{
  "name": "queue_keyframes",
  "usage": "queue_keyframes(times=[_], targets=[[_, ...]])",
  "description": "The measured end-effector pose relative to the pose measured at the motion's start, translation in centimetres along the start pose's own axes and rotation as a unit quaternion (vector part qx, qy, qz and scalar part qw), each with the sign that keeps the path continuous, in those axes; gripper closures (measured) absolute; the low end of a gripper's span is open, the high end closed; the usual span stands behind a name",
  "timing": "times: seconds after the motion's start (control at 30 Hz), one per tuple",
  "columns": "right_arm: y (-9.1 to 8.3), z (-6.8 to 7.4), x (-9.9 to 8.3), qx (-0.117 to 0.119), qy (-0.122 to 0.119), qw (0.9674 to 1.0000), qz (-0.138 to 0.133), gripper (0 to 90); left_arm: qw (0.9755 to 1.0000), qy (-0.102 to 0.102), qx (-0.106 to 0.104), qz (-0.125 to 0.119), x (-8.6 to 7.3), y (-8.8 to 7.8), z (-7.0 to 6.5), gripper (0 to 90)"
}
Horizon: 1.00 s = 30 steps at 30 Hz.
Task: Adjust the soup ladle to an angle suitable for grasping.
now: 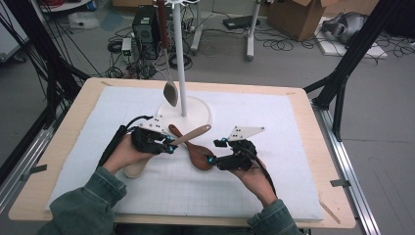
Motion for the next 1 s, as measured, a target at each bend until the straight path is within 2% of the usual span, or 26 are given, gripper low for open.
queue_keyframes(times=[0.13,0.2,0.33,0.47,0.6,0.77,0.9,1.0], targets=[[0.4,0.2,0.9,0.003,0.000,1.0000,-0.006,34.3,0.9999,-0.009,-0.005,-0.012,0.4,-0.4,-0.1,76.2],[0.6,0.3,1.4,0.004,0.002,0.9999,-0.014,34.1,0.9998,-0.007,-0.001,-0.016,0.6,-0.5,0.0,76.2],[1.0,0.3,2.6,0.008,0.018,0.9991,-0.038,33.9,0.9996,-0.011,-0.002,-0.026,0.9,-0.7,-0.1,76.3],[1.5,0.5,3.5,0.011,0.027,0.9987,-0.042,34.3,0.9993,-0.015,-0.005,-0.035,1.3,-0.9,-0.3,76.3],[1.9,0.8,4.5,0.022,0.023,0.9982,-0.051,36.4,0.9988,-0.011,-0.008,-0.047,1.9,-1.1,-0.9,76.3],[2.3,0.9,5.1,0.028,0.026,0.9976,-0.057,42.5,0.9988,-0.003,-0.010,-0.049,2.2,-0.8,-1.3,76.3],[2.5,0.5,5.5,0.020,0.028,0.9975,-0.061,47.6,0.9990,0.003,-0.002,-0.045,2.2,-0.6,-1.5,76.2],[2.6,0.2,5.5,0.013,0.031,0.9975,-0.062,57.7,0.9989,-0.001,-0.005,-0.047,2.2,-0.6,-1.5,75.9]])
Point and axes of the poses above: each handheld gripper's, and its own axes: y roughly forward along the jaws, x roughly out of its top, z roughly to its left, the point moved 9 cm from there along y, roughly forward along the jaws, and after that the axes turned 9 degrees about x, right-handed, at the moved point
